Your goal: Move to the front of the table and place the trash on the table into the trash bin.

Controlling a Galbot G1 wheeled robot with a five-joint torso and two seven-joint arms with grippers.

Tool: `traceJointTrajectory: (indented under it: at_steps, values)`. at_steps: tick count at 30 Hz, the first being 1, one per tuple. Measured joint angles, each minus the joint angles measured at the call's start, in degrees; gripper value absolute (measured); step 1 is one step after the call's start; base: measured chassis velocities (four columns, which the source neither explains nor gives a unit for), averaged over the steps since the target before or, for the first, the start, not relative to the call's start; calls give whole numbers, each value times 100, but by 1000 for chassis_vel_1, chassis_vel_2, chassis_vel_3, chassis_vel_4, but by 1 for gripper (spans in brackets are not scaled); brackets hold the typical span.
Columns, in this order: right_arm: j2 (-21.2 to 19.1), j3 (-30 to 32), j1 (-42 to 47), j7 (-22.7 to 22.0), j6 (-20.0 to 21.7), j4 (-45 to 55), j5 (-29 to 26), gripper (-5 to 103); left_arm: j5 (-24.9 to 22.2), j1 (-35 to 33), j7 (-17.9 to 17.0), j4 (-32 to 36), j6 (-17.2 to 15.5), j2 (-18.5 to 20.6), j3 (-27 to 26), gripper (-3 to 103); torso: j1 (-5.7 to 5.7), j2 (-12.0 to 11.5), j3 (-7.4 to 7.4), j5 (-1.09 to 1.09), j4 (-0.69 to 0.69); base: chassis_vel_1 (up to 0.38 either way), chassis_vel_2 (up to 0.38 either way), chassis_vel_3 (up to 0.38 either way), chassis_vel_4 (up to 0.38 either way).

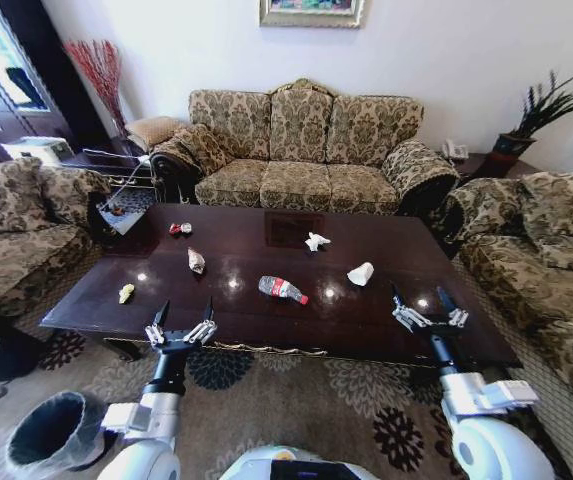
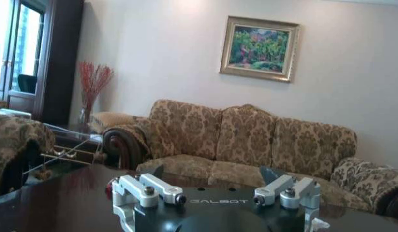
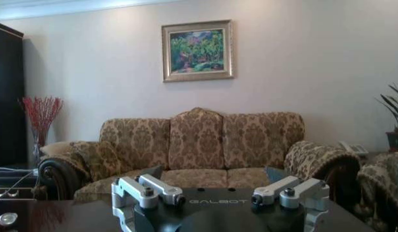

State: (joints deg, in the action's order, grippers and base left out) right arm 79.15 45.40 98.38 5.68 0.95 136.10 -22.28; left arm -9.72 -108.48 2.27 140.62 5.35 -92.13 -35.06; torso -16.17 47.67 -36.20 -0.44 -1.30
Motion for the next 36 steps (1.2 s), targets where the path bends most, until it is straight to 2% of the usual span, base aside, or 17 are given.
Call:
traceJointTrajectory:
  at_steps: [11,24,36]
  values:
    - [-3,-12,39,199,-166,-67,-29,100,70,-26,51,12,-56,0,133,98,-1,0,0,0,0,6,-10,-8,7]
    - [-98,-131,-19,213,-252,-227,49,100,125,-41,55,-61,-39,0,232,98,2,0,1,1,0,83,-53,-94,56]
    - [-120,-148,72,254,-443,-308,119,100,346,-137,56,-129,50,0,464,98,0,0,0,1,0,157,153,-159,-160]
